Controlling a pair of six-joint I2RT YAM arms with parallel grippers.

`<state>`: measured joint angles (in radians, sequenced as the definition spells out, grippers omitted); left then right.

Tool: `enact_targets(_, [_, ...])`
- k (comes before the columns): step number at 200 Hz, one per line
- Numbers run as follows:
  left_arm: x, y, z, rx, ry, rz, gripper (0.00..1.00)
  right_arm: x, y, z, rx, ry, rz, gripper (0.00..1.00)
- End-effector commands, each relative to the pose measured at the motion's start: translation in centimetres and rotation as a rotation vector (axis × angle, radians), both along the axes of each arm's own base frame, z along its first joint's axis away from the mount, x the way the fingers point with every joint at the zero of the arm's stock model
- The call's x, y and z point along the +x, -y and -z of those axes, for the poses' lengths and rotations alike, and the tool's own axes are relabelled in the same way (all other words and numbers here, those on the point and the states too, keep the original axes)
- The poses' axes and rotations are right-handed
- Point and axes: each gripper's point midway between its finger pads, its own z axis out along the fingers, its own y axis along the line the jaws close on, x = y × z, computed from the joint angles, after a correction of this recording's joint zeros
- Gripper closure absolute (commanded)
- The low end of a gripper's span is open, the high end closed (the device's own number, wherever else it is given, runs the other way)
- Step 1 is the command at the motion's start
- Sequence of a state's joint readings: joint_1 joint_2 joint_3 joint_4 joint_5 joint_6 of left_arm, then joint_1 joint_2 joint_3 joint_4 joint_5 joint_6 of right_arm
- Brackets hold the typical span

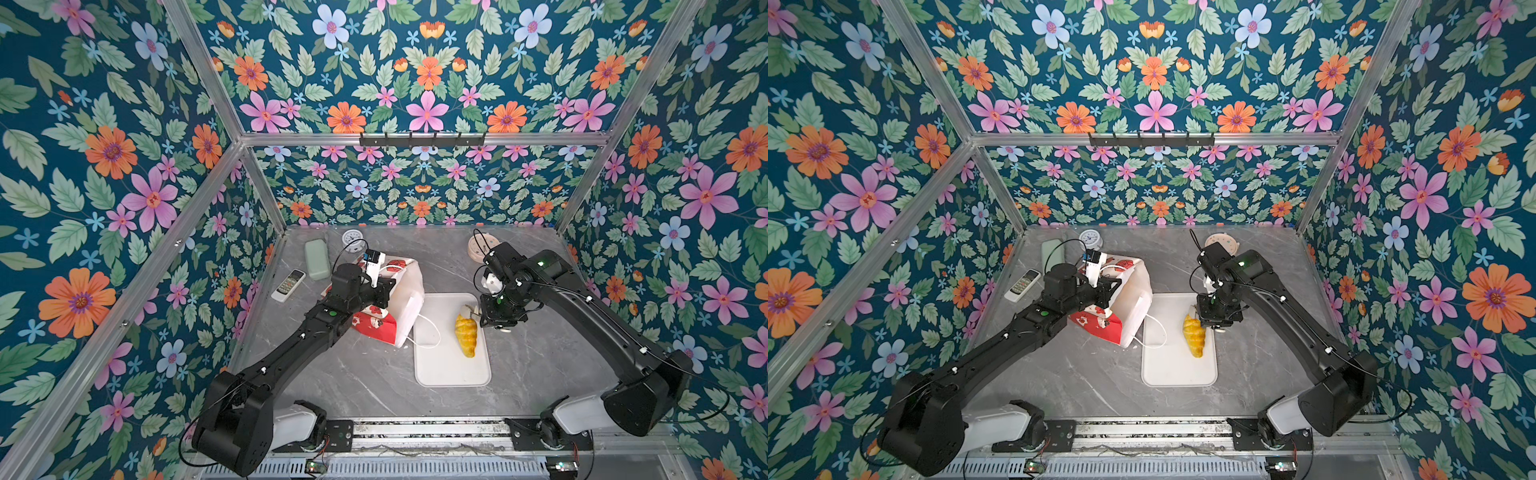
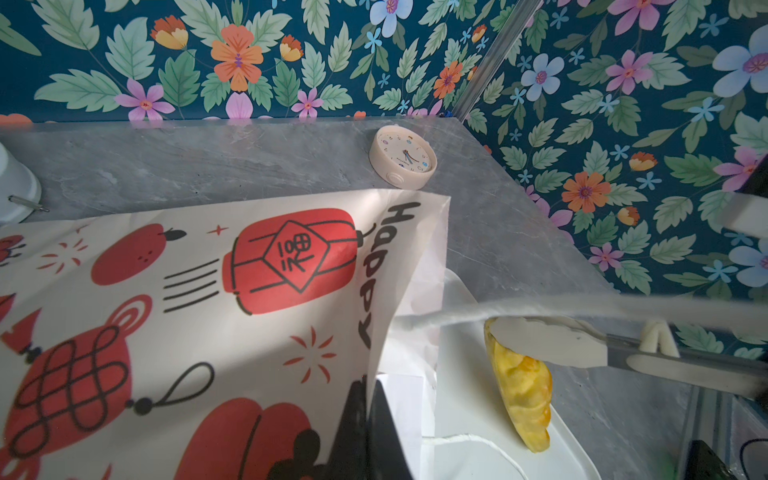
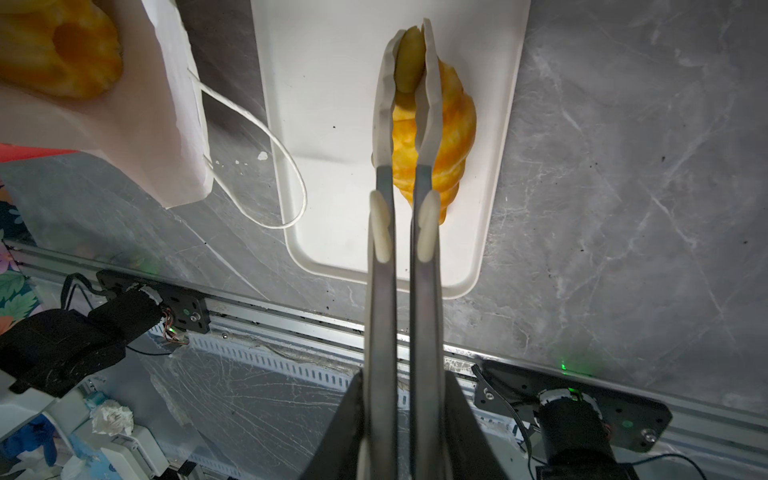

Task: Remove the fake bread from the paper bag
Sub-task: 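Lower the croissant onto the white tray and open the tongs, then move the open tongs back into the bag with the right gripper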

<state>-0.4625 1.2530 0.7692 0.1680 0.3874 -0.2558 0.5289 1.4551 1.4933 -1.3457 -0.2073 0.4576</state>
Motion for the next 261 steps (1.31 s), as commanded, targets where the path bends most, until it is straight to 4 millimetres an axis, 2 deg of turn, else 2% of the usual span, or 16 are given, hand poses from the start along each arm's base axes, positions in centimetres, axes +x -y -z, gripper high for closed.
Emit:
enact_targets(1, [0.2,0.5,-1.7,-0.038,0.058,0.018,1.0,1.4,-0.9,0.2,0.026,0.038,-0.017,0.85])
enact_targets(48, [0.2,0.4,-1.7,-0.039,0.059,0.02,1.0,2.6,-1.3,0.8,0.036,0.055,-0.001,0.76])
enact_targets(104, [0.2,0.5,-1.8,-0.037,0.062,0.025,1.0,2.8,-0.9,1.3,0.034,0.06,0.02,0.61])
enact_targets(134, [0.2,0.5,-1.7,-0.037,0.059,0.027,1.0,2.9,-0.7,1.6,0.037,0.08,0.027,0.61])
enact_targets(174, [0.2,0.6,-1.7,-0.037,0.056,0.028,1.0,4.0,-2.4,1.4,0.146,0.155,0.042,0.61])
enact_targets(210, [0.2,0.6,-1.7,-0.041,0.053,0.029,1.0,4.8,-2.8,1.6,0.167,0.188,0.046,0.61])
enact_targets(261, [0.2,0.7,-2.1,-0.044,0.056,0.029,1.0,6.0,-1.9,0.2,0.166,0.336,0.073,0.63])
